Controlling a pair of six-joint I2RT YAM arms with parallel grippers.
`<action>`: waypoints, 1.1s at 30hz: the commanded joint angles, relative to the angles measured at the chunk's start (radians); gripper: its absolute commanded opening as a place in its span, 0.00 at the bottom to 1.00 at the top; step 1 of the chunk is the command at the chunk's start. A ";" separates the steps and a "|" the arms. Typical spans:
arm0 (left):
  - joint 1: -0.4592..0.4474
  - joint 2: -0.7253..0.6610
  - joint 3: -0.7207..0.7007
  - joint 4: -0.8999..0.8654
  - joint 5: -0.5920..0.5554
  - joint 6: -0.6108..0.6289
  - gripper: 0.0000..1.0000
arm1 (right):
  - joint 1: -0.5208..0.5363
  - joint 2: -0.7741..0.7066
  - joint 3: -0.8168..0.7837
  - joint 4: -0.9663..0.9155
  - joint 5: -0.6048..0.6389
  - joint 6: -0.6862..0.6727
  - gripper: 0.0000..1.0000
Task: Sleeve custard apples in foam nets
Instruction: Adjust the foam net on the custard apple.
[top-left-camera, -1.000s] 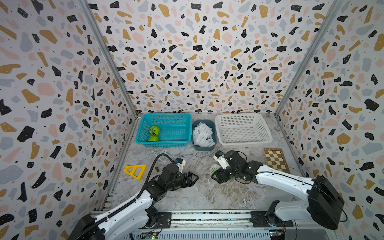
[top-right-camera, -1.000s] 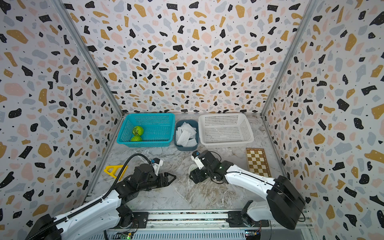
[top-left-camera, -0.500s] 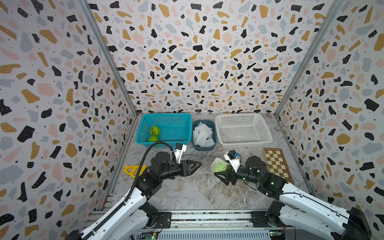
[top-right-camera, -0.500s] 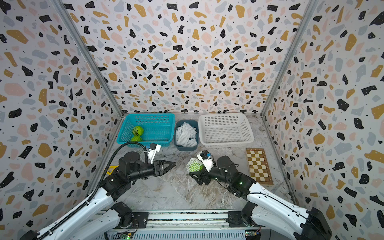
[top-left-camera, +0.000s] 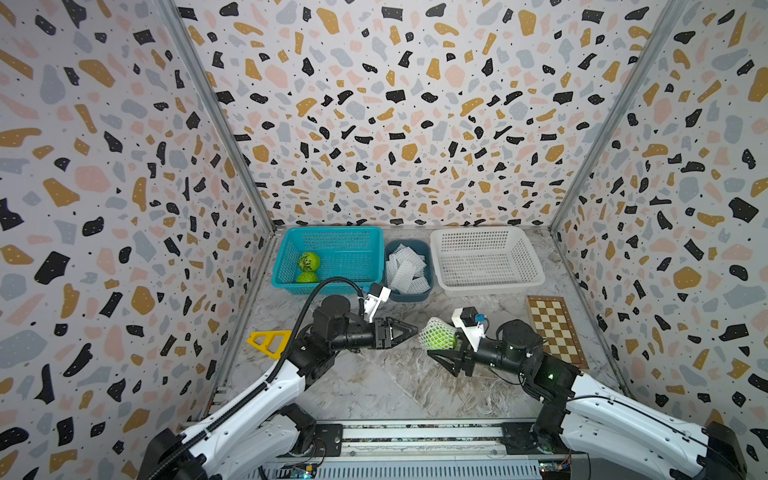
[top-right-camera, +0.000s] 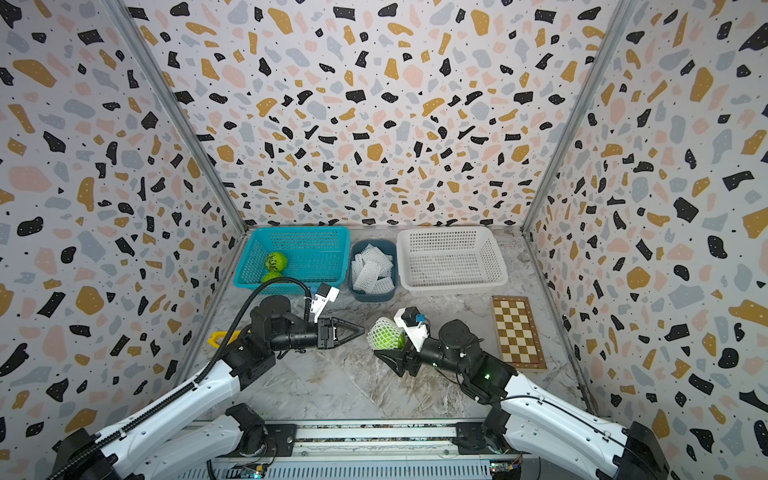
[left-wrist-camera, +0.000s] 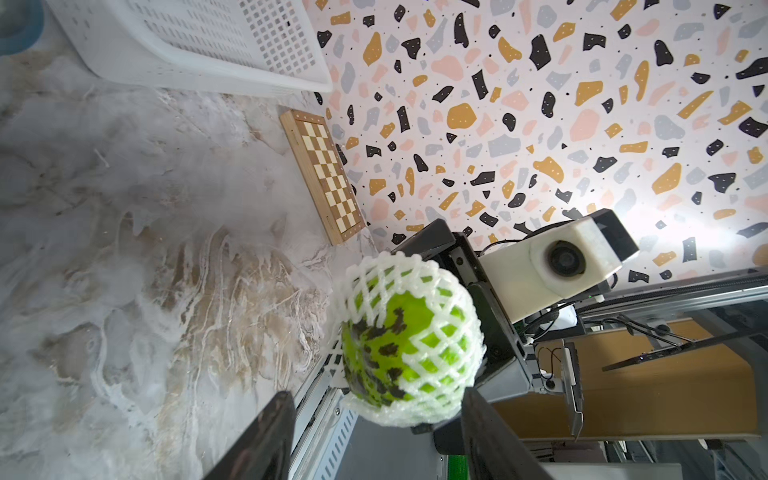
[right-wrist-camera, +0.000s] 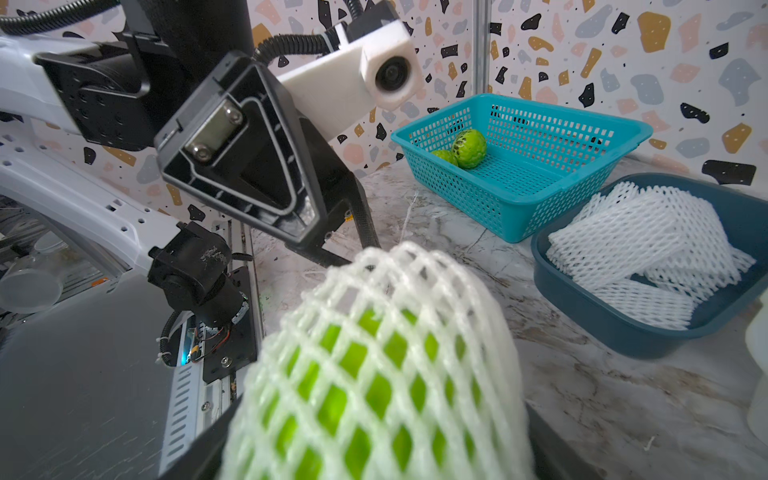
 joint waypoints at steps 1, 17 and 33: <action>-0.022 0.014 0.040 0.096 0.038 -0.029 0.57 | 0.010 -0.007 -0.003 0.042 0.001 -0.009 0.78; -0.060 0.049 0.050 0.140 0.032 -0.036 0.01 | 0.022 -0.009 -0.010 0.045 0.014 -0.007 0.78; -0.060 0.001 0.030 0.089 -0.021 -0.014 0.00 | 0.020 -0.042 -0.010 0.027 0.077 0.028 0.78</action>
